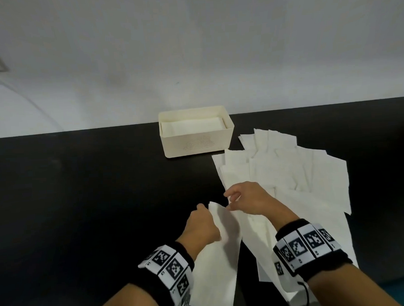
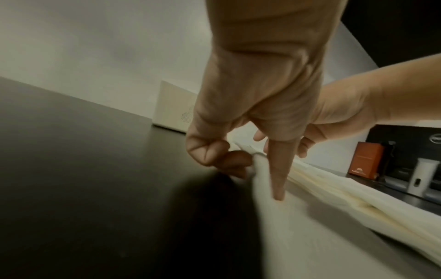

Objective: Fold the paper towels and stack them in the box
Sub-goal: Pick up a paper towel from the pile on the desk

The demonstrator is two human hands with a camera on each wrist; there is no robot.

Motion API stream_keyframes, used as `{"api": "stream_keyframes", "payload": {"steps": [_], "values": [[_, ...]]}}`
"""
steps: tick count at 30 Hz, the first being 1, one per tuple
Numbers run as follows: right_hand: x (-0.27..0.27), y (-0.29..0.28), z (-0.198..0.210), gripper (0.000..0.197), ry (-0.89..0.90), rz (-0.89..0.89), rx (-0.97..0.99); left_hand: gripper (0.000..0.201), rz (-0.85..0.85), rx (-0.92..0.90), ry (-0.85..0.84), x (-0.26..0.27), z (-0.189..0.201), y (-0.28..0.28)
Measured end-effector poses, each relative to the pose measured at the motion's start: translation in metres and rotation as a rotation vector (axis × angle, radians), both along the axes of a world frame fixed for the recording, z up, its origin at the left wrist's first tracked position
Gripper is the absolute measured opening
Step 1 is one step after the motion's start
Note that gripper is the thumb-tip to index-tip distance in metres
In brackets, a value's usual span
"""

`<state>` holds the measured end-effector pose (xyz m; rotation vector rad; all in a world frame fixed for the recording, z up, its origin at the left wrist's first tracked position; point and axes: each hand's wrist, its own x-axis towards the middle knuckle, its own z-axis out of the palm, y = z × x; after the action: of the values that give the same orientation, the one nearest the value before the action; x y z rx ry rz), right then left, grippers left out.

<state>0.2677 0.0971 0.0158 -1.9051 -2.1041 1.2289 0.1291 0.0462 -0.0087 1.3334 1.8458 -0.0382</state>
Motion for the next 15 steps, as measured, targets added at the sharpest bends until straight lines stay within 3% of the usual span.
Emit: {"api": "stream_keyframes", "payload": {"steps": [3, 6, 11, 15], "values": [[0.001, 0.002, 0.003, 0.044, 0.018, -0.005, -0.011, 0.025, -0.083, -0.002, 0.009, -0.01, 0.01, 0.007], [0.002, 0.007, 0.009, 0.052, 0.105, -0.02, -0.086, 0.02, 0.011, 0.092, -0.123, -0.03, 0.037, 0.023], [-0.001, 0.022, 0.023, 0.054, 0.353, -0.082, -0.156, 0.031, 0.527, 0.281, -0.892, -0.059, 0.09, 0.062], [-0.009, 0.048, 0.035, 0.023, 0.651, -0.195, -0.135, 0.016, 0.802, 0.392, -1.215, -0.07, 0.11, 0.1]]}}
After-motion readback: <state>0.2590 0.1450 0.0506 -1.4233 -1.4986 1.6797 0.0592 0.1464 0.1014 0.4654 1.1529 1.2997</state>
